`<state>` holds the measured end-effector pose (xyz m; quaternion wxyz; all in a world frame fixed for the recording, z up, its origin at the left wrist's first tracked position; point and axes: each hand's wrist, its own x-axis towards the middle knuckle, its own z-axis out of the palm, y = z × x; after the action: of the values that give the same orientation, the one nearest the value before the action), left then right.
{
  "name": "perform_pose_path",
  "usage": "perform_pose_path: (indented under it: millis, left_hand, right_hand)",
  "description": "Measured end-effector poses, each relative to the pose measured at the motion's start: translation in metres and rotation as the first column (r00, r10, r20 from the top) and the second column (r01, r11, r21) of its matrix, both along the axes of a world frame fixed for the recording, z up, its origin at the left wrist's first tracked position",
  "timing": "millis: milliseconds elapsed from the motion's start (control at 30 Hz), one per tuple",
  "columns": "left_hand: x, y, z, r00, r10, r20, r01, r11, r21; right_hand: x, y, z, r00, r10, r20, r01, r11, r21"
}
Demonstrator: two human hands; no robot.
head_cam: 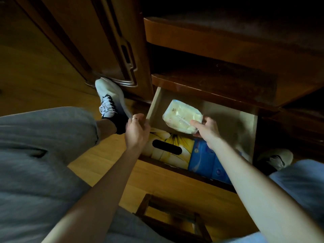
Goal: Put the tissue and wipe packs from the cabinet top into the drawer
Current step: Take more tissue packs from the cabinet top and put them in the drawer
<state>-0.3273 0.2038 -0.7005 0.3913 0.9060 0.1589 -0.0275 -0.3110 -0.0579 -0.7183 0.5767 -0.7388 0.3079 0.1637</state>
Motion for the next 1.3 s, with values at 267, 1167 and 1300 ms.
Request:
perform_pose_path:
  millis: [267, 1167, 1300]
  left_hand:
    - [-0.021, 0.0, -0.029, 0.993, 0.057, 0.102, -0.047, 0.994, -0.099]
    - [0.032, -0.032, 0.136, 0.898, -0.337, 0.281, 0.26, 0.925, 0.277]
    - [0.051, -0.061, 0.255, 0.66, -0.499, 0.562, 0.311, 0.862, 0.4]
  right_hand:
    - [0.026, 0.057, -0.032, 0.812, 0.528, -0.25, -0.571, 0.806, -0.152]
    - [-0.013, -0.027, 0.153, 0.808, 0.583, 0.085, -0.49, 0.744, -0.454]
    - [-0.017, -0.052, 0.26, 0.749, 0.587, 0.306, -0.375, 0.757, -0.536]
